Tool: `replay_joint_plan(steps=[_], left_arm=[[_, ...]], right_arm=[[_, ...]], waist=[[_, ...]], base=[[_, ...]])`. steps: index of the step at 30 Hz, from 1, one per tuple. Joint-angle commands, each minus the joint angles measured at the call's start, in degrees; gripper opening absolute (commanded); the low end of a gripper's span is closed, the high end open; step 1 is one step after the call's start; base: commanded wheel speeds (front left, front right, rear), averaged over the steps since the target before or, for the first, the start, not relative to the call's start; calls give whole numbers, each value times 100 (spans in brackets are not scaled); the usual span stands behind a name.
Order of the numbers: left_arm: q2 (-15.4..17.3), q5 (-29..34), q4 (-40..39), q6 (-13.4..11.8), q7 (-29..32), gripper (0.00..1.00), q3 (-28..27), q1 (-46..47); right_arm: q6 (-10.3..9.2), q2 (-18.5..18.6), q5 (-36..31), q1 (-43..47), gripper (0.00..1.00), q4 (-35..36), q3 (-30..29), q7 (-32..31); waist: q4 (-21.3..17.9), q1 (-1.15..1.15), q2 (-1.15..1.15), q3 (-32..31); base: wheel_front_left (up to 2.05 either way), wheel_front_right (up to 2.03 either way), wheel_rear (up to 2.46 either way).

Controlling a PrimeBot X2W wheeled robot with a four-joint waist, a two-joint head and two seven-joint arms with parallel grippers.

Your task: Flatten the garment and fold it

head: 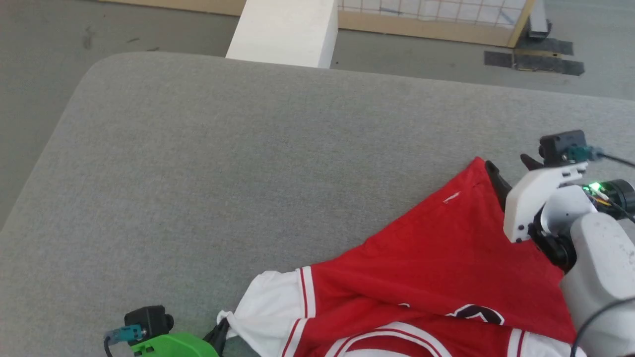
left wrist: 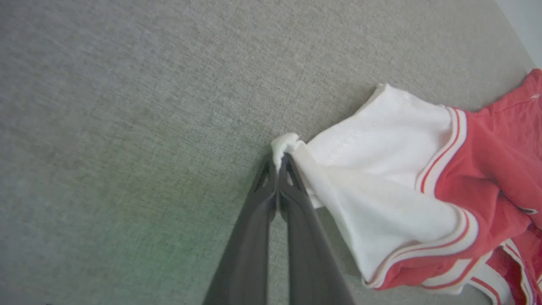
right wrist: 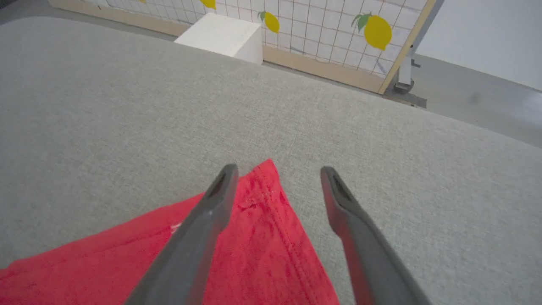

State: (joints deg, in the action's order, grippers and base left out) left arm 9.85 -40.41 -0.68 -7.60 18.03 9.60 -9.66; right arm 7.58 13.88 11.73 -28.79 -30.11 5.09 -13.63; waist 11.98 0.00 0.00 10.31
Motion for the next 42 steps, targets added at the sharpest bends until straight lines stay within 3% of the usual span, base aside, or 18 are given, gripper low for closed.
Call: replay_joint_plan(steps=[1, 13, 14, 15, 17, 18, 27, 34, 42], left_arm=[[-23, -29, 37, 29, -35, 0, -3, 113], [-201, -71, 314, 181, -207, 0, 156, 369], [-206, -74, 336, 189, -217, 0, 161, 376], [-211, -77, 360, 196, -229, 0, 166, 381], [-213, -81, 393, 201, -250, 0, 169, 379], [-219, -87, 418, 191, -270, 0, 163, 375], [-110, -88, 410, 155, -282, 0, 102, 312], [28, 42, 198, 57, -524, 0, -52, 216], [89, 188, -160, 49, -1054, 0, -265, 356]], right_arm=[[-9, 36, 80, -233, 100, -212, 69, -227], [-9, 222, 86, -1224, 100, -1434, 289, -1897], [-9, 217, 74, -1250, 65, -1479, 294, -2000], [-9, 213, 57, -1267, 41, -1527, 288, -2117], [-9, 208, 21, -1263, 5, -1571, 242, -2242], [-9, 197, -33, -1210, 0, -1550, 173, -2188], [-9, -189, -99, -455, 0, -1081, -414, -380], [-9, -570, 17, 496, 0, -191, -712, 1095], [-9, -930, 110, 1697, 0, 1183, -1103, 1636]], waist=[[176, 0, 0, 173], [580, 0, 0, 583], [589, 0, 0, 589], [597, 0, 0, 590], [594, 0, 0, 582], [565, 0, 0, 563], [216, 0, 0, 206], [-252, 0, 0, -144], [-728, 0, 0, -387]], base=[[0, 0, 0], [0, 0, 0], [0, 0, 0], [0, 0, 0], [0, 0, 0], [0, 0, 0], [0, 0, 0], [0, 0, 0], [0, 0, 0]])
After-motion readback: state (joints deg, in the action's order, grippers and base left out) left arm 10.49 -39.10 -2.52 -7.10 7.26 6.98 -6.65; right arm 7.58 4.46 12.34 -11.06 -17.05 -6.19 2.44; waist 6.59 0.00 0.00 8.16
